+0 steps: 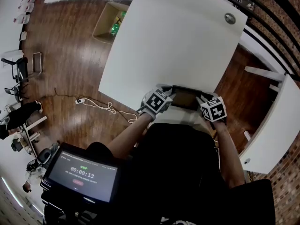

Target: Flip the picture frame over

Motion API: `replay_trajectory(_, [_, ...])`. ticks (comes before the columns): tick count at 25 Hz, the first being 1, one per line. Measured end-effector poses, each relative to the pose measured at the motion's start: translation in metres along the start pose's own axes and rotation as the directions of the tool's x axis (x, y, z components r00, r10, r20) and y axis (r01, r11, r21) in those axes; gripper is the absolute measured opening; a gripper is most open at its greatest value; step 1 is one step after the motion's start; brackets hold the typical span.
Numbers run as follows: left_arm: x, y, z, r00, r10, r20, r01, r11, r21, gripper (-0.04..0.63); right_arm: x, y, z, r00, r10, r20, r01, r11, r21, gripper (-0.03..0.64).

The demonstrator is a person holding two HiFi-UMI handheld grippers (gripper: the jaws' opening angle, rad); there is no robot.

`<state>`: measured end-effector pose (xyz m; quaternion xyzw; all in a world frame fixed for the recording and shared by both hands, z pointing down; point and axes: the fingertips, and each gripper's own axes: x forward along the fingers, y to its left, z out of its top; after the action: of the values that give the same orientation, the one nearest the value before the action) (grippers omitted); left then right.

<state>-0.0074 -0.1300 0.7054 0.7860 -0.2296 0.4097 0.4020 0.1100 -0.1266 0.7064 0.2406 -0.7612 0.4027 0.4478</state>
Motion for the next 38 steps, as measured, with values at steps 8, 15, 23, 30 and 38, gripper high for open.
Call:
replay_trajectory(8, [0.004, 0.000, 0.002, 1.000, -0.001, -0.012, 0.001, 1.000, -0.002, 0.143, 0.001, -0.005, 0.002, 1.000, -0.016, -0.026, 0.016, 1.000, -0.014, 0.121])
replay_trajectory(15, [0.005, 0.000, 0.003, 1.000, -0.002, -0.019, 0.002, 1.000, -0.001, 0.141, 0.003, -0.008, 0.001, 0.999, -0.028, -0.045, 0.028, 0.999, -0.018, 0.127])
replay_trajectory(23, [0.011, 0.004, 0.002, 0.997, 0.033, -0.075, -0.032, 0.999, 0.012, 0.141, 0.009, -0.013, 0.002, 0.997, -0.035, -0.063, 0.035, 0.999, 0.002, 0.129])
replay_trajectory(30, [0.021, 0.012, -0.005, 0.988, 0.021, -0.152, -0.025, 0.999, -0.021, 0.145, 0.019, -0.022, 0.006, 0.995, -0.068, -0.077, 0.072, 0.996, 0.057, 0.129])
replay_trajectory(38, [-0.015, 0.014, 0.004, 0.997, 0.069, -0.026, -0.070, 0.998, -0.011, 0.120, -0.010, -0.008, 0.015, 0.995, -0.091, 0.041, 0.087, 0.992, 0.091, 0.129])
